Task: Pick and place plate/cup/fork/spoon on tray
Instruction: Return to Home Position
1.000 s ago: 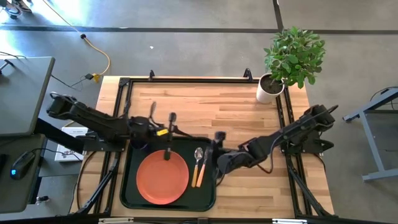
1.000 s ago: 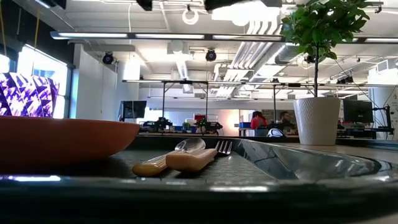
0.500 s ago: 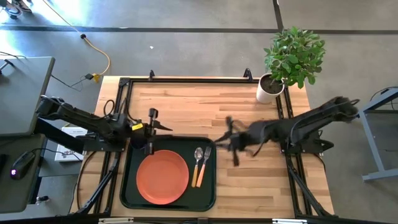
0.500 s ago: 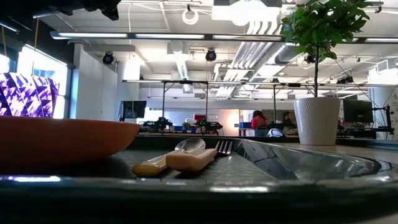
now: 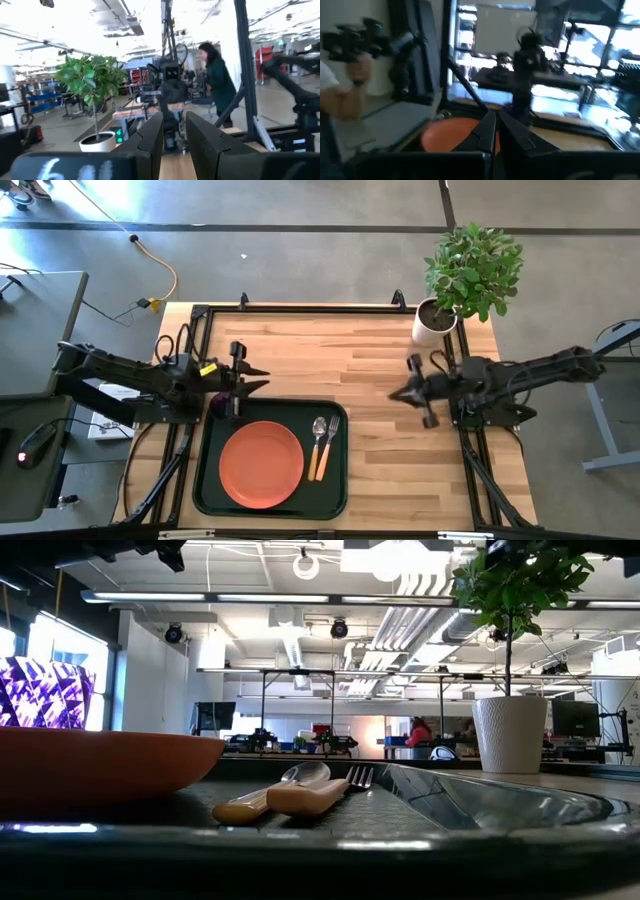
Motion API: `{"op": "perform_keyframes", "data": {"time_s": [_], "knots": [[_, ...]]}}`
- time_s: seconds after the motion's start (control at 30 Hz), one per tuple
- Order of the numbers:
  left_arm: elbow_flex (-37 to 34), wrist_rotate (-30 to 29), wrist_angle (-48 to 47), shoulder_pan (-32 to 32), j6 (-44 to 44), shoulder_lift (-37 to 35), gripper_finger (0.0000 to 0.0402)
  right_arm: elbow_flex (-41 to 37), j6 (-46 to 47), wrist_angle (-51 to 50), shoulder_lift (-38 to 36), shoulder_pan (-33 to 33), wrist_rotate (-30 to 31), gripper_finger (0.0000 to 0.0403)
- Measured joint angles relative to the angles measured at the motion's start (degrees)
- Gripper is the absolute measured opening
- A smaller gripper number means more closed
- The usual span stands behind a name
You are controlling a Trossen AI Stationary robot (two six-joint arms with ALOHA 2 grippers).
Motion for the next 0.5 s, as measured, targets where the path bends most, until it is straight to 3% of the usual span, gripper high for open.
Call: {"op": "perform_keyframes", "data": {"time_s": [0.07, 0.2, 0.5], "knots": [[0.0, 1.24, 0.04, 0.71, -0.34, -0.02, 0.0074, -1.33, 0.21, -0.28, -3.88, 0.13, -2.73, 0.0012], [-1.5, 1.36, 0.49, 1.66, -1.62, -0.05, 0.0074, -2.55, 0.51, -5.89, -10.44, 0.05, -0.12, 0.0012], [-12.27, -2.58, 14.41, 4.0, -5.93, -2.89, 0.0074, -2.65, 0.74, -14.74, -18.66, 0.05, 0.33, 0.0012]]}}
